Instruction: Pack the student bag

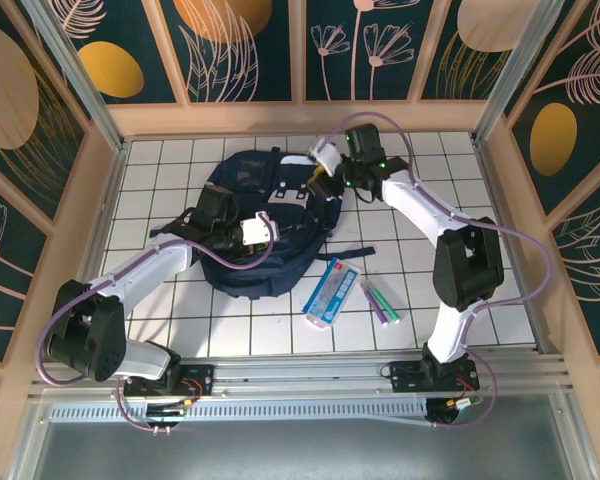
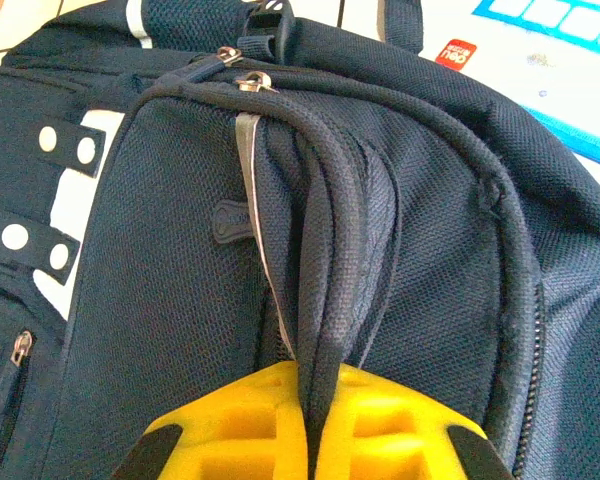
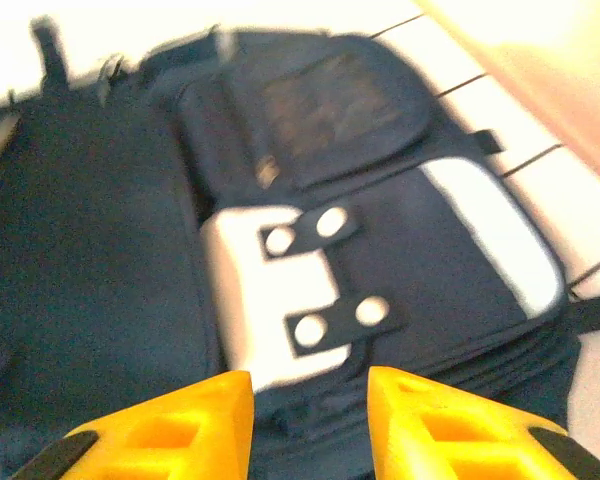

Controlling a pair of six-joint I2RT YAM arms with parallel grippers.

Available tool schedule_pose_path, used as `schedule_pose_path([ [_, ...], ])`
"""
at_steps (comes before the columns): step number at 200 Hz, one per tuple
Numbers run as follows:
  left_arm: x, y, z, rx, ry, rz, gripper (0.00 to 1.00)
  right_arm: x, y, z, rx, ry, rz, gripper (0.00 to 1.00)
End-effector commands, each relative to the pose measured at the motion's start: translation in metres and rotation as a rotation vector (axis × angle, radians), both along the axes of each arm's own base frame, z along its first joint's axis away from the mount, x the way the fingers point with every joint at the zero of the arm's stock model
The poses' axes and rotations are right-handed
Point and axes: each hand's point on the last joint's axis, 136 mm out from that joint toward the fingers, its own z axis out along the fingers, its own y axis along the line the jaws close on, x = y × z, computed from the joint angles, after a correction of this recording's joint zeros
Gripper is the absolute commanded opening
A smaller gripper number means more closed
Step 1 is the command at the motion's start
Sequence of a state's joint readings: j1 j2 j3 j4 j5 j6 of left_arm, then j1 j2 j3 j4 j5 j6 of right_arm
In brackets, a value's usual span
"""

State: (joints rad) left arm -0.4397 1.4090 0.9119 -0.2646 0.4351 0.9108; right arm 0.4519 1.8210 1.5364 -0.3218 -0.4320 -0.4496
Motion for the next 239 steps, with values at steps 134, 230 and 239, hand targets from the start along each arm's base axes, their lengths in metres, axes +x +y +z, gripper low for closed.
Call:
schedule_pose_path([
  [134, -0.013, -0.019, 0.04, -0.148, -0.092, -0.128, 0.0, -0.049, -0.001, -0.065, -0.125, 0.566, -0.588, 0.46],
  [230, -0.011, -0.018, 0.039, -0.149, -0.092, -0.109, 0.0, -0.042, -0.023, -0.099, -0.391, 0.382, -0.746, 0.35],
  [239, -0.011, -0.018, 0.038, -0.149, -0.087, -0.106, 0.0, -0.041, -0.027, -0.096, -0.402, 0.365, -0.773, 0.35],
])
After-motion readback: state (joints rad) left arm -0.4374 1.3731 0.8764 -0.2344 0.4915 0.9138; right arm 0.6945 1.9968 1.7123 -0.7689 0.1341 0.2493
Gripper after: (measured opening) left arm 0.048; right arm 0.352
